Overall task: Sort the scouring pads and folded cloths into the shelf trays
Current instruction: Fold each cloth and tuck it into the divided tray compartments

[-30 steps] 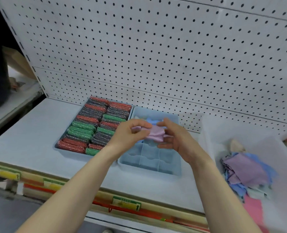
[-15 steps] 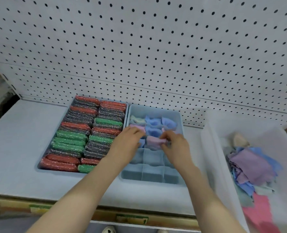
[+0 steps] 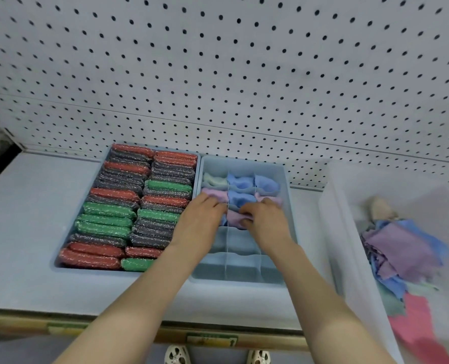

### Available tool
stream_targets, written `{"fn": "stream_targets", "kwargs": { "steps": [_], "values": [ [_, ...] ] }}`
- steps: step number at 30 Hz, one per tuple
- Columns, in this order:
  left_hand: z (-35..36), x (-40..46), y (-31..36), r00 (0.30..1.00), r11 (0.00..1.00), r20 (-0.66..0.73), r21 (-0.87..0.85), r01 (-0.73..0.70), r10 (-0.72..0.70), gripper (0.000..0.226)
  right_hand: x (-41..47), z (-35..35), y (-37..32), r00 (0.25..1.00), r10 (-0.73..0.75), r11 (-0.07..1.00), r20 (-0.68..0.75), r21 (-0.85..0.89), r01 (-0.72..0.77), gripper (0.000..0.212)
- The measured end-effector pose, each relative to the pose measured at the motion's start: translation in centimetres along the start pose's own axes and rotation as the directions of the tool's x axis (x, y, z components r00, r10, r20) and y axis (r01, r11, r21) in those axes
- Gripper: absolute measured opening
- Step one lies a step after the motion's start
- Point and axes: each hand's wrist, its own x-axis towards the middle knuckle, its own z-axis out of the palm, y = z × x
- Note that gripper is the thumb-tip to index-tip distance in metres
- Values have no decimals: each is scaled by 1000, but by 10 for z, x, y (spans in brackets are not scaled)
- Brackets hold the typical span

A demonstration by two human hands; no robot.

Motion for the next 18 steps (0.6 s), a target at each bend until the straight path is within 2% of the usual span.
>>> {"fn": "stream_targets", "kwargs": {
  "steps": [4, 7, 10, 13, 16, 18],
  "values": [
    [-1, 1, 1, 1000, 1000, -5, -12, 11, -11, 32, -5, -4, 2, 1000, -11, 999, 27, 50, 10, 20],
    [-9, 3, 4, 999, 999, 24, -36, 37, -36, 29, -17, -23, 9, 999, -36, 993, -26, 112, 38, 22],
    [-19, 6, 12, 995, 990, 53, -100, 95, -90, 29, -42, -58, 31, 981, -39, 973, -192, 216, 81, 20],
    [-29, 12, 41, 995, 975, -15, -199, 95, -100, 26, -71, -94, 79, 909, 39, 940, -414, 324, 107, 10],
    [-37, 23, 88, 992, 949, -109, -313, 21, -58, 22, -97, -107, 146, 869, 233, 942, -436, 322, -91, 12],
    [-39, 31, 121, 986, 917, -165, -397, -43, -25, 17, -106, -102, 185, 876, 366, 928, -313, 197, -317, 20]
  ]
}}
